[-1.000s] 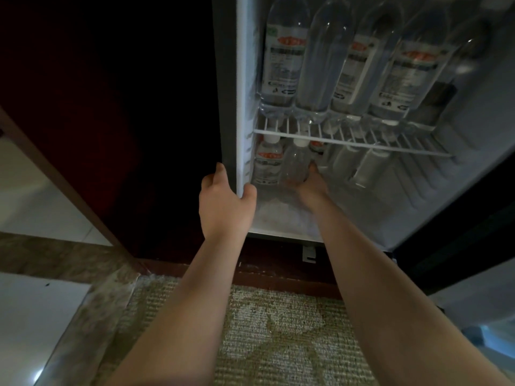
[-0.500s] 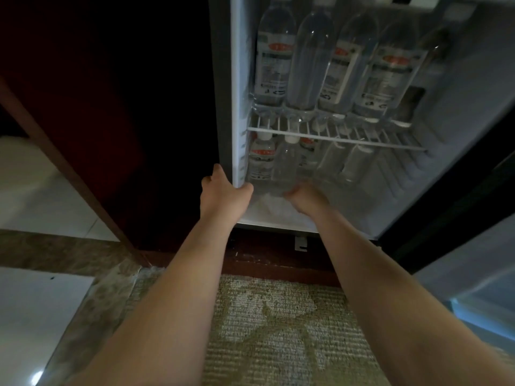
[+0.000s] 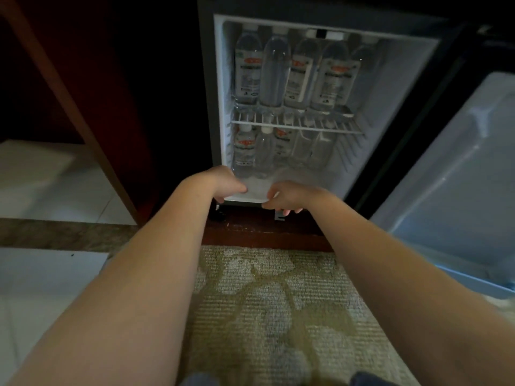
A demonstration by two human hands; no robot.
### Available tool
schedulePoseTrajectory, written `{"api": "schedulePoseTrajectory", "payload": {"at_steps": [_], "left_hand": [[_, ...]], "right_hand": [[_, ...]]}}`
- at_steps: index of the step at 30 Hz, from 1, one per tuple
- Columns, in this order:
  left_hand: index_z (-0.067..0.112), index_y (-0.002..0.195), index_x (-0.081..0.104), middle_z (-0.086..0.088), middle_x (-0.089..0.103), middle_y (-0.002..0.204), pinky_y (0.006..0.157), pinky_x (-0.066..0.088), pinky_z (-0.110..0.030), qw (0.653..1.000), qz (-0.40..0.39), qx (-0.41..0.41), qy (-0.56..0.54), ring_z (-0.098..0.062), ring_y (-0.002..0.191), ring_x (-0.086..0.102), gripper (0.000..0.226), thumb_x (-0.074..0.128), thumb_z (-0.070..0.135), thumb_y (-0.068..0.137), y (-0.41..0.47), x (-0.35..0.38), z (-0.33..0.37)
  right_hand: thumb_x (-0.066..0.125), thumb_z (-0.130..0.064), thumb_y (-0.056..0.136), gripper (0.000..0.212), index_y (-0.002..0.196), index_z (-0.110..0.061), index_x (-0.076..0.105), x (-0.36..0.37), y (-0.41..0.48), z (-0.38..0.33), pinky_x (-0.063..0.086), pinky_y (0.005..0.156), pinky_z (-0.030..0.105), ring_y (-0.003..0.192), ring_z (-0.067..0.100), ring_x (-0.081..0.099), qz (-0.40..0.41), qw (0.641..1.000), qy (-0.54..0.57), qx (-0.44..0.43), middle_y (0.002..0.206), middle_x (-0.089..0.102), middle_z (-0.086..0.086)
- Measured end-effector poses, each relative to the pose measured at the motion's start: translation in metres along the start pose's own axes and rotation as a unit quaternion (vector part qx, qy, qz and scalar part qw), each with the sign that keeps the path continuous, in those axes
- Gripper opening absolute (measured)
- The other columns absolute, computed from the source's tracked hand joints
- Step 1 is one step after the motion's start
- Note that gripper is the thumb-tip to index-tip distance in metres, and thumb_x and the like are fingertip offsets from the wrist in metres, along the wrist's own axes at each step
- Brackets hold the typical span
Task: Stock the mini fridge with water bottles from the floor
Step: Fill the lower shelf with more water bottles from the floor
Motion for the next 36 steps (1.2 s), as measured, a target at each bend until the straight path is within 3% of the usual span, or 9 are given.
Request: {"api": "schedulePoseTrajectory", "payload": {"at_steps": [4,6,12,14,16,21,24,29,36], "left_hand": [[0.008,0.141,0.039,-0.009,0.046,0.141,0.058,0.041,-0.023,0.999,0.011,0.013,0.033,-0.023,0.115,0.056,0.054,0.051,0.033,0.095,-0.044,-0.020,0.006],[0.007,0.140,0.040,-0.010,0.047,0.140,0.068,0.045,-0.027,0.998,0.020,0.013,0.058,-0.024,0.113,0.057,0.055,0.052,0.036,0.094,-0.068,-0.033,0.004],[0.004,0.126,0.052,-0.011,0.056,0.126,0.076,0.047,-0.034,0.995,0.085,0.003,0.058,-0.026,0.104,0.062,0.046,0.053,0.037,0.094,-0.138,-0.068,-0.033],[0.004,0.120,0.057,-0.010,0.059,0.120,0.071,0.052,-0.033,0.993,0.100,-0.001,0.055,-0.026,0.098,0.064,0.043,0.055,0.037,0.093,-0.162,-0.072,-0.052],[0.005,0.117,0.058,-0.010,0.062,0.116,0.056,0.046,-0.027,0.992,0.107,-0.012,0.060,-0.025,0.096,0.065,0.041,0.055,0.038,0.092,-0.184,-0.073,-0.073],[0.003,0.108,0.064,-0.012,0.065,0.100,0.066,0.045,-0.030,0.989,0.132,-0.052,0.036,-0.026,0.083,0.061,0.039,0.056,0.037,0.091,-0.232,-0.070,-0.140],[0.003,0.098,0.062,-0.012,0.061,0.083,0.061,0.043,-0.029,0.984,0.146,-0.090,0.042,-0.028,0.080,0.059,0.034,0.054,0.036,0.092,-0.263,-0.055,-0.187],[-0.004,0.105,0.065,-0.021,0.064,0.110,0.086,0.045,-0.036,0.974,0.145,-0.164,0.061,-0.035,0.106,0.058,0.041,0.056,0.034,0.091,-0.302,-0.011,-0.274],[0.001,0.112,0.062,-0.017,0.063,0.116,0.092,0.044,-0.036,0.964,0.093,-0.248,-0.014,-0.031,0.108,0.058,0.039,0.056,0.034,0.091,-0.348,0.069,-0.366]], "right_hand": [[0.053,-0.035,0.096,0.046,0.128,-0.002,0.052,-0.003,-0.049,-0.015,0.042,0.057,0.021,0.098,0.026,0.065,0.009,1.000,-0.016,-0.008,0.113,0.062,0.013],[0.052,-0.037,0.096,0.048,0.128,-0.002,0.052,-0.004,-0.074,-0.028,0.043,0.059,0.022,0.102,0.026,0.066,0.023,0.999,-0.022,-0.017,0.117,0.063,0.015],[0.053,-0.038,0.095,0.046,0.128,-0.005,0.054,-0.003,-0.142,-0.097,0.047,0.068,0.027,0.093,0.024,0.068,0.080,0.993,-0.027,-0.086,0.118,0.064,0.010],[0.053,-0.037,0.096,0.043,0.126,-0.007,0.055,0.007,-0.164,-0.124,0.045,0.058,0.023,0.086,0.021,0.067,0.084,0.990,-0.025,-0.114,0.118,0.062,0.008],[0.053,-0.036,0.096,0.037,0.121,-0.009,0.056,0.023,-0.183,-0.148,0.043,0.055,0.022,0.086,0.021,0.066,0.075,0.987,-0.028,-0.137,0.112,0.063,0.008],[0.056,-0.038,0.094,0.035,0.107,-0.006,0.062,0.089,-0.211,-0.198,0.047,0.067,0.030,0.088,0.025,0.066,0.032,0.983,-0.043,-0.175,0.105,0.067,0.012],[0.057,-0.037,0.093,0.033,0.112,-0.010,0.061,0.135,-0.224,-0.221,0.049,0.076,0.033,0.089,0.022,0.061,0.013,0.979,-0.055,-0.195,0.106,0.060,0.006],[0.054,-0.031,0.093,0.033,0.110,-0.005,0.065,0.221,-0.237,-0.252,0.053,0.078,0.039,0.092,0.028,0.065,-0.035,0.972,-0.083,-0.216,0.110,0.064,0.017],[0.058,-0.036,0.092,0.037,0.119,-0.010,0.059,0.304,-0.246,-0.253,0.046,0.083,0.032,0.107,0.024,0.057,-0.093,0.962,-0.101,-0.236,0.122,0.059,0.009]]}}
Point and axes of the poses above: each hand's wrist, its own y-axis towards the middle knuckle, its own x-axis out of the palm, z = x × y, the point moved 9 cm from there along y, towards the middle knuckle
